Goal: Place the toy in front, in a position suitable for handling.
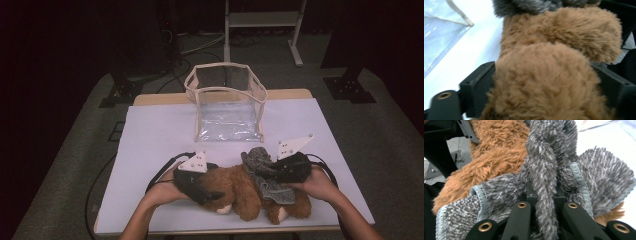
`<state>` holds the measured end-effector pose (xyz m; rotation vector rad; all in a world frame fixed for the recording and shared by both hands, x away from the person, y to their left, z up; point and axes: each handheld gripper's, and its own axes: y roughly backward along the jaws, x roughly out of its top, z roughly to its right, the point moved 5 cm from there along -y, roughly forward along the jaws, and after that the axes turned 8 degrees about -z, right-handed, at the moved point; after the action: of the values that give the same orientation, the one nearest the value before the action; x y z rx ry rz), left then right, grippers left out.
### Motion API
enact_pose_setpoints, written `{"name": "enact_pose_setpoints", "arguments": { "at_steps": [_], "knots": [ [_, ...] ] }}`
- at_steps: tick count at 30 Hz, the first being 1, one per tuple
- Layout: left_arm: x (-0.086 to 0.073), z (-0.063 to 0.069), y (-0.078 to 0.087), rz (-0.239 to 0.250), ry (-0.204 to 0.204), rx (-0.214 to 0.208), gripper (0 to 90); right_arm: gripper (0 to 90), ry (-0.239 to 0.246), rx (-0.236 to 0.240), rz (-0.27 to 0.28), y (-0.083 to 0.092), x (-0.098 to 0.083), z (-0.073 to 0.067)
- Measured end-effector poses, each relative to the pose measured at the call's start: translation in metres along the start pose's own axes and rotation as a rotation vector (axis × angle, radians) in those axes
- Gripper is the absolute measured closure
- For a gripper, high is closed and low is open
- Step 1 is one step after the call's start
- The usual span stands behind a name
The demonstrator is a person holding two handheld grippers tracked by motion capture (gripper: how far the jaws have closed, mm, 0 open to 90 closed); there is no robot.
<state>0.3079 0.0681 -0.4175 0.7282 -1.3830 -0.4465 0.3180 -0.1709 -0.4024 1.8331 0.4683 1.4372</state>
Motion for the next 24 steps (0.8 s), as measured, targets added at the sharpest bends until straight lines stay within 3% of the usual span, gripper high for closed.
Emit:
{"name": "enact_pose_setpoints", "arguments": {
  "at_steps": [4,7,8,10,12,15,22,24],
  "knots": [
    [-0.004,0.004,-0.005,0.015,0.007,-0.002,10.4,81.5,0.000,0.004,0.011,0.000,-0.003,-0.005],
    [-0.003,0.008,-0.013,-0.006,-0.005,-0.011,12.0,81.5,-0.006,0.014,0.016,0.000,-0.006,-0.007],
    [-0.002,0.009,-0.015,-0.021,0.004,-0.013,16.0,81.5,-0.005,0.016,0.019,0.000,-0.006,-0.007],
    [0.001,0.007,-0.015,-0.067,-0.005,0.007,32.2,81.5,-0.012,0.016,0.022,0.001,-0.007,-0.007],
    [0.004,0.003,-0.013,-0.098,-0.023,0.019,43.9,81.5,-0.025,0.023,0.033,0.001,-0.008,-0.005],
    [0.012,-0.007,-0.011,-0.102,-0.035,0.049,51.5,81.3,-0.045,0.016,0.048,0.004,-0.005,0.003],
    [0.035,-0.034,-0.004,-0.074,-0.077,0.097,54.6,81.2,-0.093,0.059,0.088,0.011,0.007,0.027],
    [0.042,-0.041,-0.003,-0.082,-0.107,0.116,54.7,81.2,-0.098,0.060,0.089,0.012,0.012,0.033]
  ]
}}
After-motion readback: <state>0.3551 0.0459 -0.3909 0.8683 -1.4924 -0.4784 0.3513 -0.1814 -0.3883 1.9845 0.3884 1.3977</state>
